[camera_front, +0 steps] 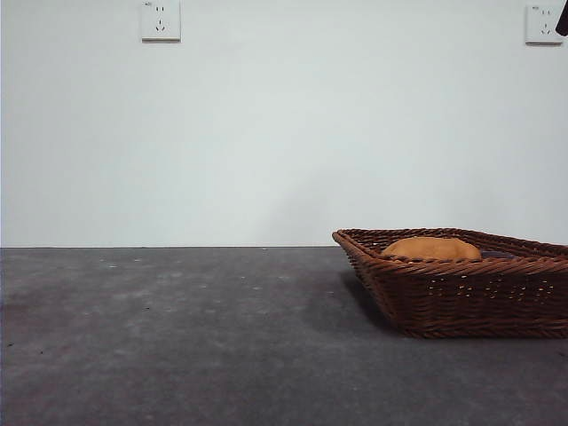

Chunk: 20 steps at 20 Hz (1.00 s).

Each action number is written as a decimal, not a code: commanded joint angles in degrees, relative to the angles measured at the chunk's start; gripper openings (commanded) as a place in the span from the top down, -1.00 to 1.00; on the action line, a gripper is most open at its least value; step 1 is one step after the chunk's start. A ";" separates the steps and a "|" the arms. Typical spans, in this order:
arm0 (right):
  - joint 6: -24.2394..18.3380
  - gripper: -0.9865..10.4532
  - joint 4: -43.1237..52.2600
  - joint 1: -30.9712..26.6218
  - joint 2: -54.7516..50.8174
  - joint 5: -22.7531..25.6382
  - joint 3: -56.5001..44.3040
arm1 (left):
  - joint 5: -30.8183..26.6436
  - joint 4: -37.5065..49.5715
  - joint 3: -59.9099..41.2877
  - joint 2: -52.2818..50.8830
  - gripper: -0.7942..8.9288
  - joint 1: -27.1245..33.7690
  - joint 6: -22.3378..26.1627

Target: Help me put the vegetables on the table into the basket

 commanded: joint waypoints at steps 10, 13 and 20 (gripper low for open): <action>-0.31 0.82 0.42 0.00 0.33 0.20 0.00 | 0.04 4.83 -26.91 -16.37 0.84 2.82 -6.64; -0.31 0.82 0.42 0.00 0.33 0.20 0.00 | 0.11 4.46 -28.74 -16.33 0.84 2.82 -8.13; -0.31 0.82 0.74 0.00 0.33 0.20 0.00 | 1.36 1.92 -29.07 -15.58 0.84 2.82 -16.20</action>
